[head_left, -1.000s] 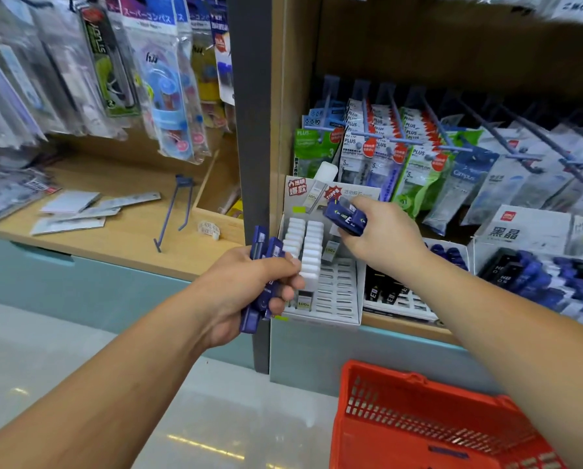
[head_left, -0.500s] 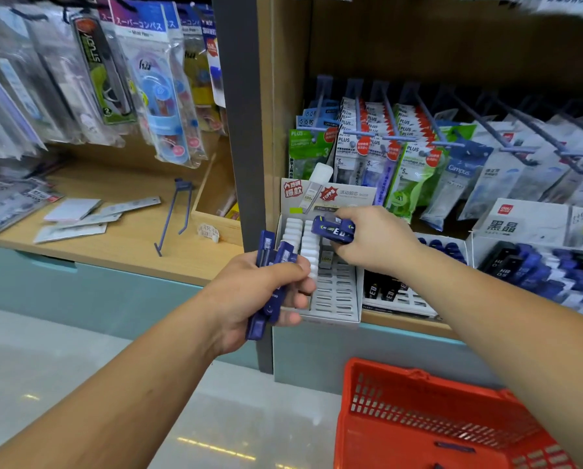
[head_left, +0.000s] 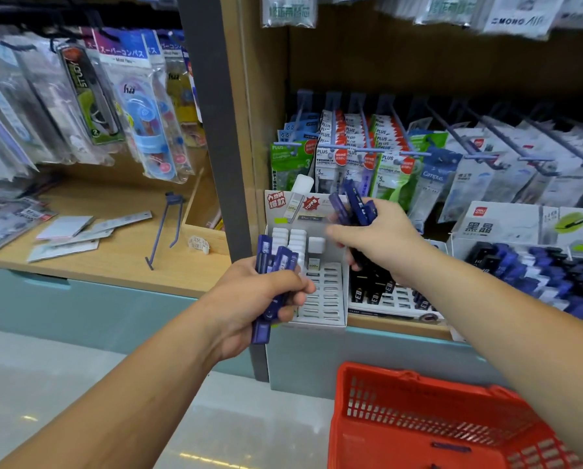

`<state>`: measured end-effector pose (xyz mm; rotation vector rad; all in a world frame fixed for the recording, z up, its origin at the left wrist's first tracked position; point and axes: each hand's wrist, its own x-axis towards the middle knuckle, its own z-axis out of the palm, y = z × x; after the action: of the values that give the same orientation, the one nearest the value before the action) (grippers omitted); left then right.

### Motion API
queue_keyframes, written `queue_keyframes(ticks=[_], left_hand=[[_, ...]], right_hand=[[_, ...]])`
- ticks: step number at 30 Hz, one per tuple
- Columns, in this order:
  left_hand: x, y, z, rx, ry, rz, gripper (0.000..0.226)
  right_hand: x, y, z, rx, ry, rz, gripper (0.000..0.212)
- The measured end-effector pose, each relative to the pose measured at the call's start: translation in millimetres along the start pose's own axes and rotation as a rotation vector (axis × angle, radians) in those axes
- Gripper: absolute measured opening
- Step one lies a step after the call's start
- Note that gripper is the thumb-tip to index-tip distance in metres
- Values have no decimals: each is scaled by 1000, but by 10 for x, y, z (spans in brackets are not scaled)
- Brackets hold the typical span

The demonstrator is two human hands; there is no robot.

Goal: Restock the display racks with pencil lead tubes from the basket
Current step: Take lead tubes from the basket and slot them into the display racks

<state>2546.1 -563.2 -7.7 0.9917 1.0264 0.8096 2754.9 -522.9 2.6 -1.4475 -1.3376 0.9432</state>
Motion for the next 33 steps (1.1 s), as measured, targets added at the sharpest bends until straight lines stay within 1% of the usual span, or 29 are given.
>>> queue_keyframes(ticks=[2, 4, 7, 11, 13, 15, 20, 23, 26, 30, 33], left_hand=[[-8, 4, 89, 0, -27, -1, 12], [-2, -3, 198, 25, -43, -9, 14], [18, -23, 397, 59, -69, -36, 17], [78, -23, 684, 75, -101, -46, 10], [134, -24, 814, 86, -144, -23, 16], [189, -26, 944, 138, -174, 11, 17], [334, -124, 1216, 279, -170, 27, 19], [388, -149, 1320, 275, -182, 31, 18], [453, -149, 1355, 247, -163, 33, 19], [505, -148, 1370, 280, -152, 15, 18], [530, -166, 1380, 305, -157, 22, 12]], right_hand=[[-191, -57, -80, 118, -25, 65, 22], [-367, -85, -168, 181, -27, 120, 26], [-571, -81, -315, 208, -10, 228, 24], [-727, 16, -500, 312, 46, 306, 21], [-787, 102, -586, 392, 82, 306, 23], [-851, 178, -690, 436, 130, 279, 23], [-928, 284, -967, 376, 171, 208, 22], [-887, 332, -1054, 367, 206, 198, 18], [-819, 402, -1103, 363, 286, 197, 14], [-752, 470, -1167, 404, 349, 199, 21], [-749, 495, -1211, 427, 373, 193, 21]])
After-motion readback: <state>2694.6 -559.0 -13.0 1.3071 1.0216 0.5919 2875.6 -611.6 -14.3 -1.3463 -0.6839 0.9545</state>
